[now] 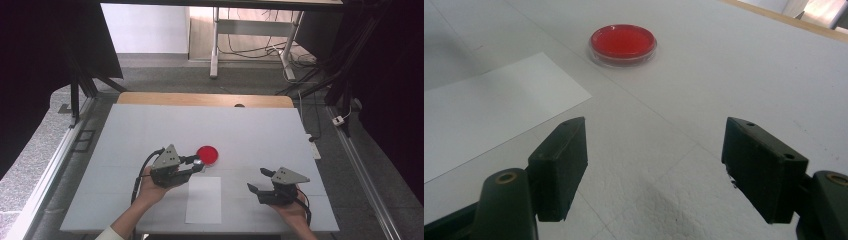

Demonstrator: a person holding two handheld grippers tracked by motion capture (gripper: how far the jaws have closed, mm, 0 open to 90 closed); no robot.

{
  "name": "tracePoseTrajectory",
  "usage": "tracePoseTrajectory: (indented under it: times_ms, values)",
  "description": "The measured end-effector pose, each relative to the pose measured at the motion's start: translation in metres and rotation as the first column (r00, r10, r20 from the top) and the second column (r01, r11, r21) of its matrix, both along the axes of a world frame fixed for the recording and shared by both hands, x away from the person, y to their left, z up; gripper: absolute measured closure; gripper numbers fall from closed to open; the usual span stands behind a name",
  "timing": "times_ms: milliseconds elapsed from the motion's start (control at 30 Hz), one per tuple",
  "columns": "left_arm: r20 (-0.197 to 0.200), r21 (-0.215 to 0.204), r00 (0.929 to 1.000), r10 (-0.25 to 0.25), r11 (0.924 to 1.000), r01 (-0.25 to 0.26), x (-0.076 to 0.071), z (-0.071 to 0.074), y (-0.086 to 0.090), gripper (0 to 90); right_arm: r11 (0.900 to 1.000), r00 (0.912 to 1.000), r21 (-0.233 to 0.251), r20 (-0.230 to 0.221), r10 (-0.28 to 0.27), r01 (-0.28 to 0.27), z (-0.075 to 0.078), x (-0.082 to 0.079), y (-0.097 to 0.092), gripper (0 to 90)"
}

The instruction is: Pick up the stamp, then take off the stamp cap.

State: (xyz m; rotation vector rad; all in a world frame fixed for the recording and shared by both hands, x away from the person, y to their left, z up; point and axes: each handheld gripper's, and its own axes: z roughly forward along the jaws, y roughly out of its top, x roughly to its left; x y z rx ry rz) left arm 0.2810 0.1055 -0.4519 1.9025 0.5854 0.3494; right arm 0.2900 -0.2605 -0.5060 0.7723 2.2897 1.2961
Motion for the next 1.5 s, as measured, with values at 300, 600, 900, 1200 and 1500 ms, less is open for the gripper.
tracePoseTrajectory:
  times_ms: [300,600,900,1200,1500]
  values:
    - [-0.015,-0.013,0.9999,-0.008,0.9999,0.008,0.002,0.001,-0.002,66.2,1.0000,1.0000,-0.003,-0.002,0.002,-0.002,-0.001,0.000,0.002,26.2]
    - [-0.022,-0.012,0.9997,-0.012,0.9999,0.012,0.004,0.000,-0.006,66.2,1.0000,0.9999,-0.002,0.009,0.010,-0.010,0.001,-0.001,0.003,26.1]
    - [-0.026,-0.005,0.9995,-0.017,0.9998,0.017,0.006,-0.001,-0.008,66.2,0.9999,0.9998,-0.001,0.012,0.014,-0.014,0.001,-0.001,0.005,26.2]
    - [-0.034,-0.004,0.9992,-0.022,0.9997,0.022,0.009,-0.003,-0.010,66.1,0.9993,0.9992,-0.003,0.018,0.037,-0.037,0.004,-0.002,0.015,26.2]
    - [-0.036,-0.002,0.9990,-0.028,0.9996,0.028,0.010,-0.003,-0.013,66.1,0.9982,0.9981,0.010,0.018,0.060,-0.060,0.007,-0.002,0.025,26.9]
